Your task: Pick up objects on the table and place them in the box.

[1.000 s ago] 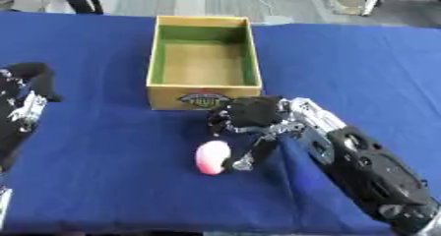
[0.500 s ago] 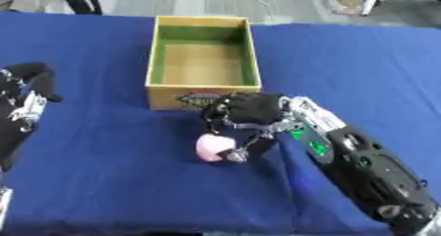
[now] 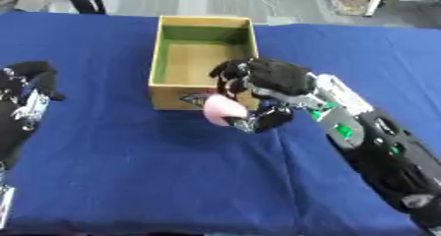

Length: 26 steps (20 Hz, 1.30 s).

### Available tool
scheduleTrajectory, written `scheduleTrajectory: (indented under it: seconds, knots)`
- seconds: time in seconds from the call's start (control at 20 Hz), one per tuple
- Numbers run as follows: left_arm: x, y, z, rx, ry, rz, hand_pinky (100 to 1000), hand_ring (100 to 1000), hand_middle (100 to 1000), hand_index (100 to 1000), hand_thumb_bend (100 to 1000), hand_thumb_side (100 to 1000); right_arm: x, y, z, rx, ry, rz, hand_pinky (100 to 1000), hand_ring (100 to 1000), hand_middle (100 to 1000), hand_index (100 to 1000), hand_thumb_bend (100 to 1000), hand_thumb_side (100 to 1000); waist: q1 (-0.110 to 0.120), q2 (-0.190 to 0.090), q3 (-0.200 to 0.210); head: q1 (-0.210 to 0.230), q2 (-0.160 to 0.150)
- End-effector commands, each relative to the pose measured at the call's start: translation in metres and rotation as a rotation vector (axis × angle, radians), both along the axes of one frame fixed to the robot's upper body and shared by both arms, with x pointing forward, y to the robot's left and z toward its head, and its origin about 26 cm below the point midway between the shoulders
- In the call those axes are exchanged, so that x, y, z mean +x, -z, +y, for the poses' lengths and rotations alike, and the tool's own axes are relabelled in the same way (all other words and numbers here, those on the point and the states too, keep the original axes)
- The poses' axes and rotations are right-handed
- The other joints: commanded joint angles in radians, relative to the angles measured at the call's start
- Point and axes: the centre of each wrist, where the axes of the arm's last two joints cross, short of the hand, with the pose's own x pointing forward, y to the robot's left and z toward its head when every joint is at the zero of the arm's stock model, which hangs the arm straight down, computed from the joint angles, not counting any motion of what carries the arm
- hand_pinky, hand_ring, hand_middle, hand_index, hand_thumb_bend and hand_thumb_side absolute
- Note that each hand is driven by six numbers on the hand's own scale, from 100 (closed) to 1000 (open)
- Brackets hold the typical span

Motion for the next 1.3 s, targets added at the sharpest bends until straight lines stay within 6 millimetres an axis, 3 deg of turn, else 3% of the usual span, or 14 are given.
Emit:
scheduleTrajectory:
  seconds: [0.05,0.3,0.55,0.95,1.2,1.3]
  knots:
    - [0.000,-0.014,-0.005,0.004,0.038,-0.048,603,920,640,728,341,417,0.007,-0.032,-0.022,0.053,0.087,-0.021,669,846,581,408,100,237,0.006,-0.008,0.013,-0.006,-0.009]
    - [0.004,-0.025,-0.017,0.006,0.107,-0.075,603,920,640,729,342,413,0.022,-0.051,-0.053,0.121,0.240,-0.033,672,850,596,449,100,231,-0.001,0.009,0.074,-0.036,-0.038]
    - [0.007,-0.039,-0.030,0.015,0.190,-0.112,604,919,641,729,342,409,0.038,-0.056,-0.077,0.141,0.374,-0.056,677,854,611,484,100,241,-0.015,0.026,0.158,-0.087,-0.072]
    - [0.007,-0.055,-0.047,0.039,0.310,-0.158,605,920,642,731,340,406,0.063,-0.025,-0.106,0.008,0.521,-0.024,694,858,653,593,100,332,-0.037,0.048,0.269,-0.167,-0.106]
    - [0.006,-0.058,-0.051,0.050,0.344,-0.166,604,921,643,732,340,408,0.073,-0.003,-0.122,-0.082,0.626,-0.033,705,850,684,669,100,397,-0.044,0.053,0.293,-0.196,-0.106]
    - [0.006,-0.058,-0.051,0.051,0.347,-0.164,604,921,643,732,340,409,0.074,0.001,-0.128,-0.104,0.671,-0.051,717,858,716,762,111,470,-0.047,0.053,0.294,-0.201,-0.105]
